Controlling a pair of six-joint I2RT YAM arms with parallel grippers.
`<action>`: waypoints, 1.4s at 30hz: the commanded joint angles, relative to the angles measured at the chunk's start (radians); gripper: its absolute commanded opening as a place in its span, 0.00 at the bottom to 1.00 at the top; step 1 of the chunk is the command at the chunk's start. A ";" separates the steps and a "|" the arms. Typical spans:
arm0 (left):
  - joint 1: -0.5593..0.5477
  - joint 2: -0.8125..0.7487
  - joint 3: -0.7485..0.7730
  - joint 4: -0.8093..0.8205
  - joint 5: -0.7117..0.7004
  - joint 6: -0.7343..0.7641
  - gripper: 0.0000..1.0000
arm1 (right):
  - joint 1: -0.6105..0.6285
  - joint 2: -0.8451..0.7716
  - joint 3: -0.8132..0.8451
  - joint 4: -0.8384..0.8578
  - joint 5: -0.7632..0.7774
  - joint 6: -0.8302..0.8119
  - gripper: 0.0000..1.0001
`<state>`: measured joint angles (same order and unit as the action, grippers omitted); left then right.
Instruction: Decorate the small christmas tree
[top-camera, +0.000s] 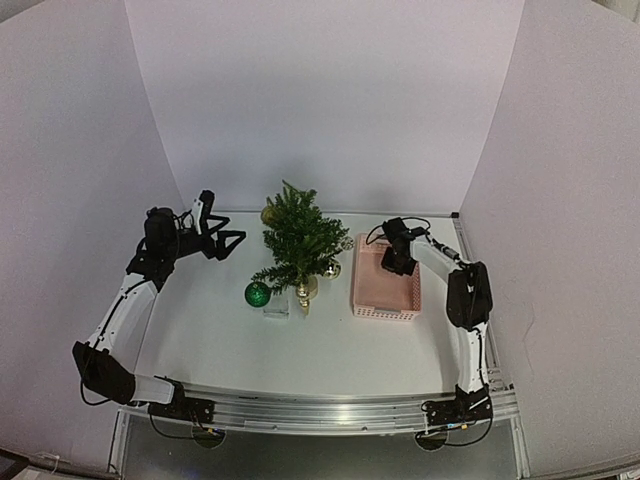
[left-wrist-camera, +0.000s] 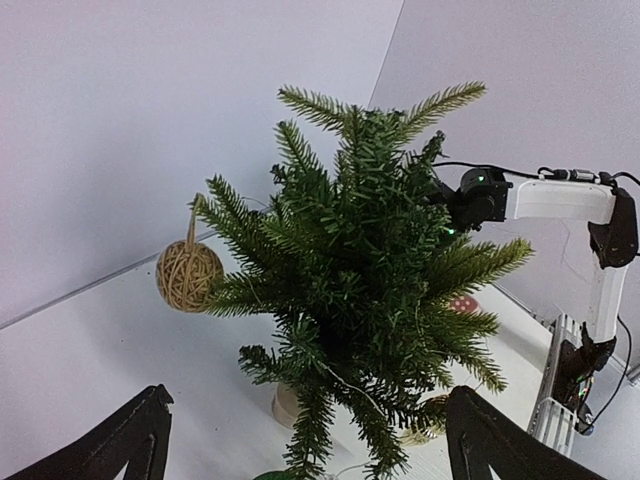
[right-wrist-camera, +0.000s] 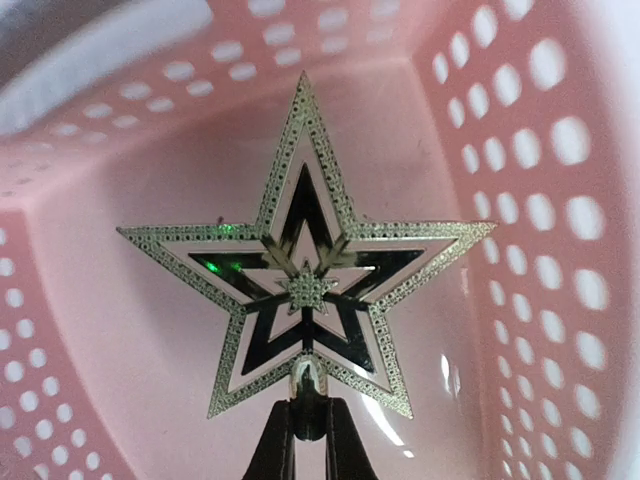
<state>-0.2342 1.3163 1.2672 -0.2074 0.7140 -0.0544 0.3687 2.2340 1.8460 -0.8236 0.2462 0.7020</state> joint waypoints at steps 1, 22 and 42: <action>0.007 -0.009 0.025 0.077 0.101 -0.026 0.95 | 0.000 -0.268 0.057 0.007 0.097 -0.083 0.00; -0.136 0.163 0.422 -0.094 0.281 -0.037 0.92 | 0.553 -0.511 0.082 0.799 0.186 -0.649 0.00; -0.191 0.205 0.396 0.243 0.213 -0.309 0.55 | 0.712 -0.329 0.205 0.913 0.329 -0.810 0.00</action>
<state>-0.4221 1.5303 1.6637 -0.0699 0.9399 -0.3168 1.0683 1.8735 1.9994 0.0290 0.5141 -0.0635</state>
